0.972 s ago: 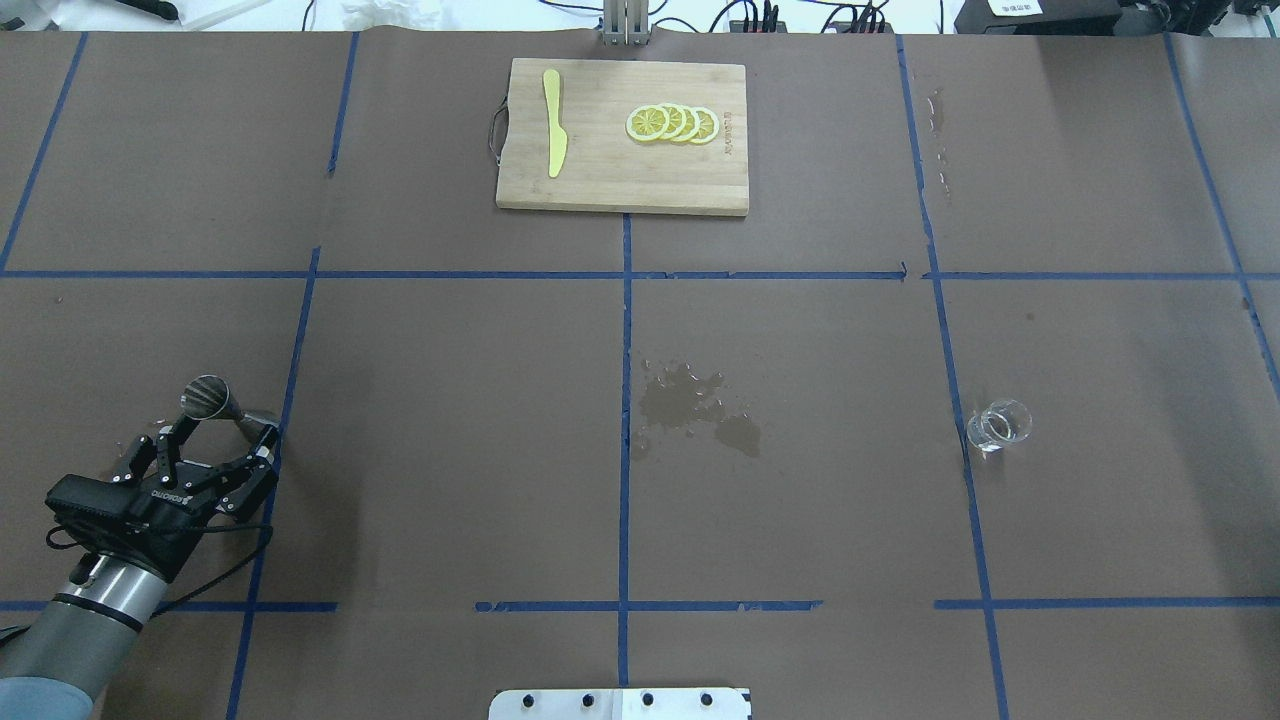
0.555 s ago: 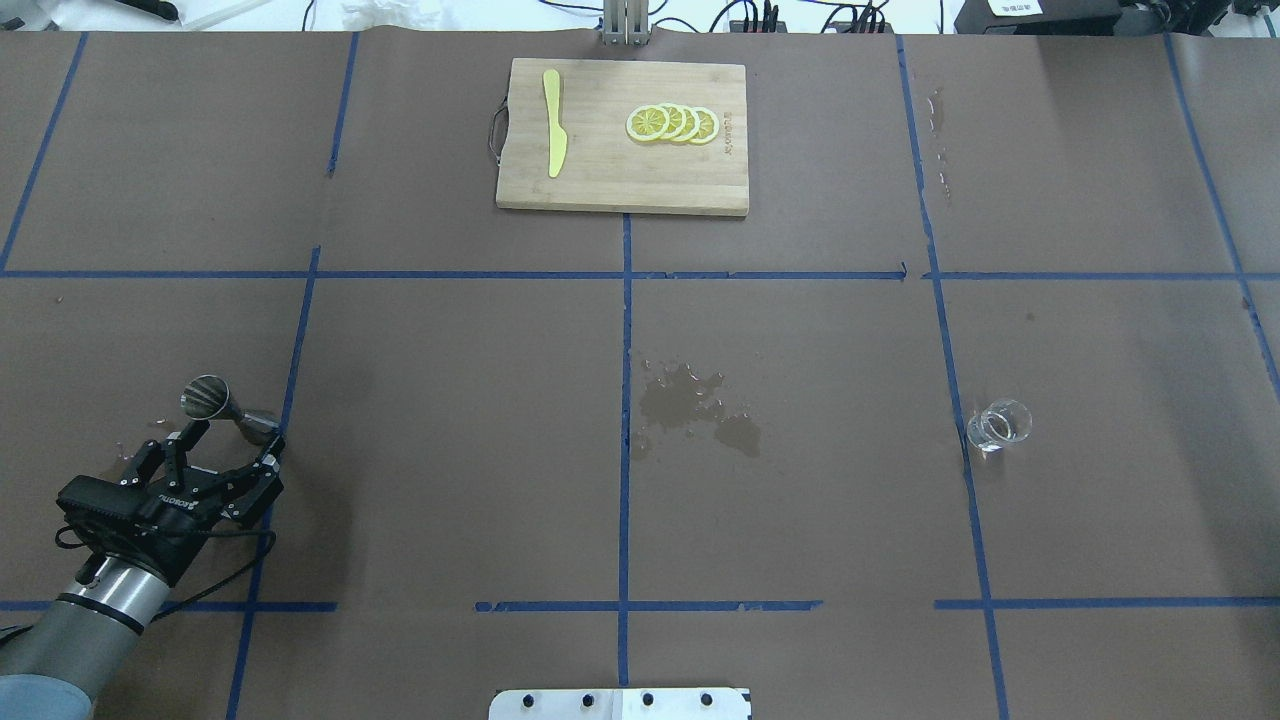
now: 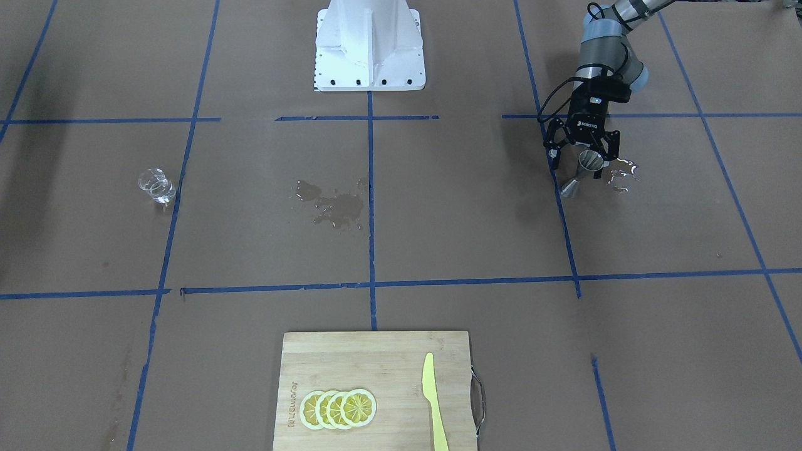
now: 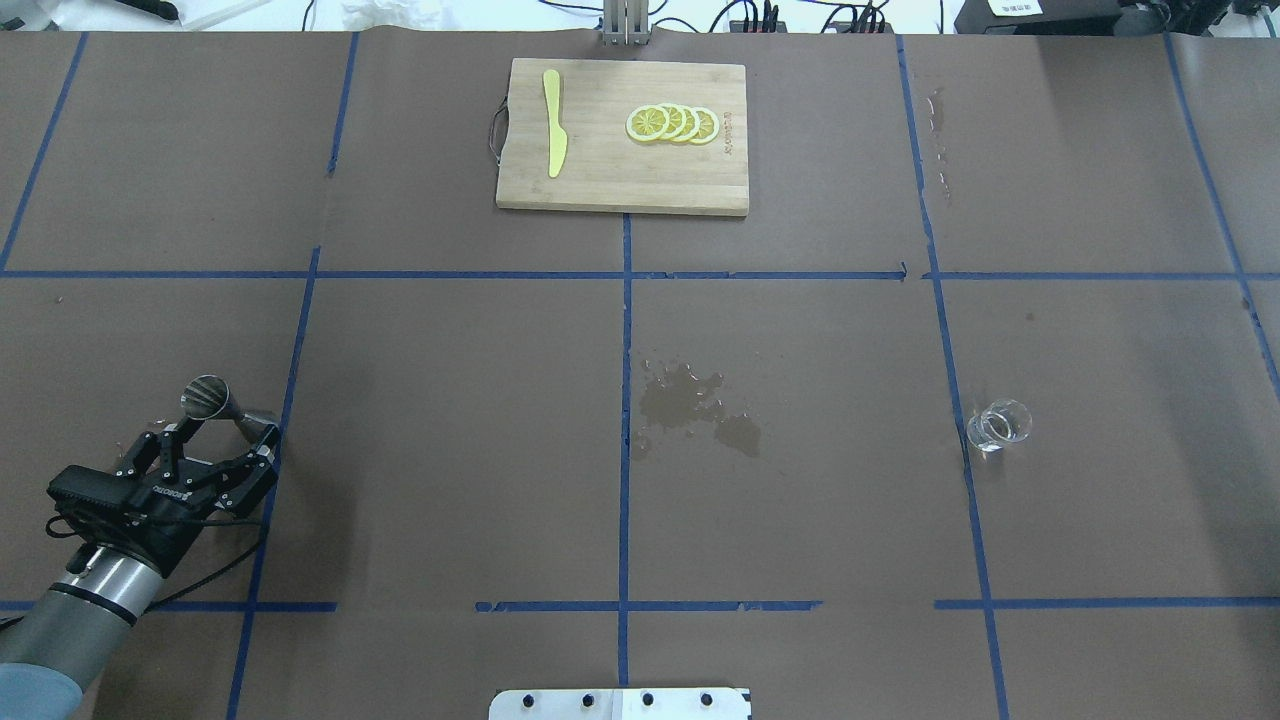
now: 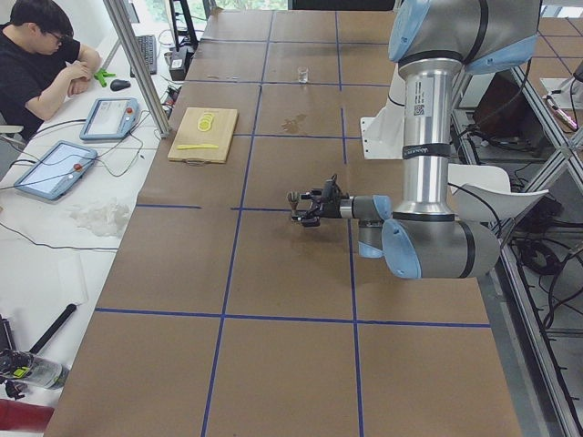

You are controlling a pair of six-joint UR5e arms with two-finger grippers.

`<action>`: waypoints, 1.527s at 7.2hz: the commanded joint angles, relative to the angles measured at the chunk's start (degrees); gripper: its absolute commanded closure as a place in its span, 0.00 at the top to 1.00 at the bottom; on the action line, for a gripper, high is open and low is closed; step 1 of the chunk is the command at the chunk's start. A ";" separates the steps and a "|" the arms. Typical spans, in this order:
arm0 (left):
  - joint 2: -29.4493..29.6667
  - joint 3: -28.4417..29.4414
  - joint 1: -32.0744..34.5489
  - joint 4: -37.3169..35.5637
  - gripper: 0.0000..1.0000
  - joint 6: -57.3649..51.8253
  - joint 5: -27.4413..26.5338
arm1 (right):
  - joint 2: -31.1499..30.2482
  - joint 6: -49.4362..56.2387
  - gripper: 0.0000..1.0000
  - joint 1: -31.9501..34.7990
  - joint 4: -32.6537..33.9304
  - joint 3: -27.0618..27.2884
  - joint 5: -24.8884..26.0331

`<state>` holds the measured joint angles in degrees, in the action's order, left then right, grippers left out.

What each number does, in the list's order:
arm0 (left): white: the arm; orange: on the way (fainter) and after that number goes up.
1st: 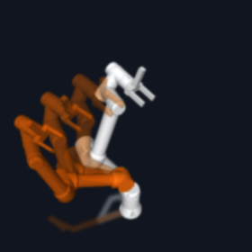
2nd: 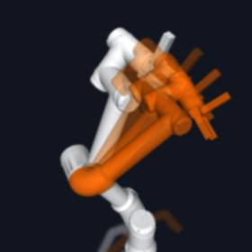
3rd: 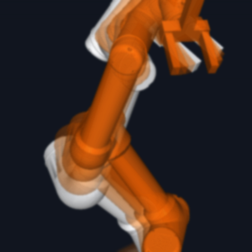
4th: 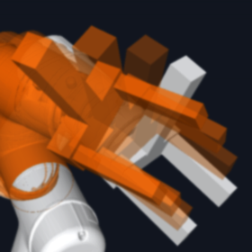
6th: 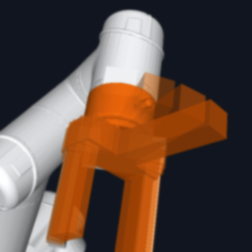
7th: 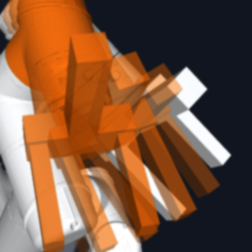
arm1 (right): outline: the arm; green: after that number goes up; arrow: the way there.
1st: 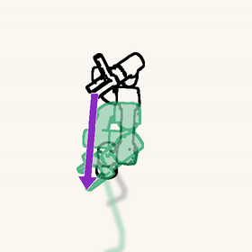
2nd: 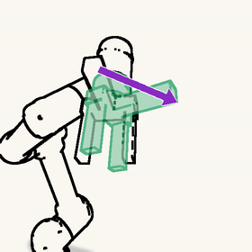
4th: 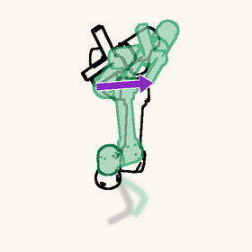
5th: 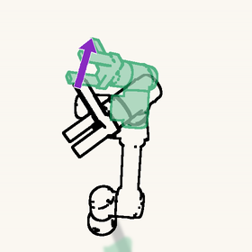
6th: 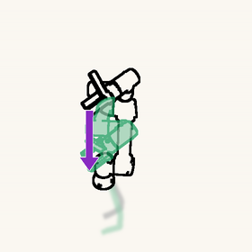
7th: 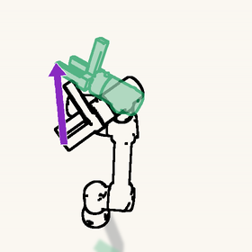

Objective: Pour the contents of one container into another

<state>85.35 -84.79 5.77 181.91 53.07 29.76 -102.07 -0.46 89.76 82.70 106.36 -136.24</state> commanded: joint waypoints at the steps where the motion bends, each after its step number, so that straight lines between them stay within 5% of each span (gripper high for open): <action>1: -0.10 0.24 2.31 0.12 0.96 0.02 1.26 | 0.03 0.02 1.00 -0.03 0.00 -0.01 0.01; 7: 0.25 1.82 1.44 0.20 0.93 -1.82 0.74 | 0.12 0.02 1.00 0.06 0.00 -0.01 0.01; 11: 1.04 1.56 1.35 0.38 0.80 -2.36 0.65 | 0.12 -0.07 1.00 -0.03 0.00 0.08 0.01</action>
<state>86.32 -83.16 7.13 182.28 50.78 30.36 -101.95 -0.52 89.74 82.71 106.38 -136.23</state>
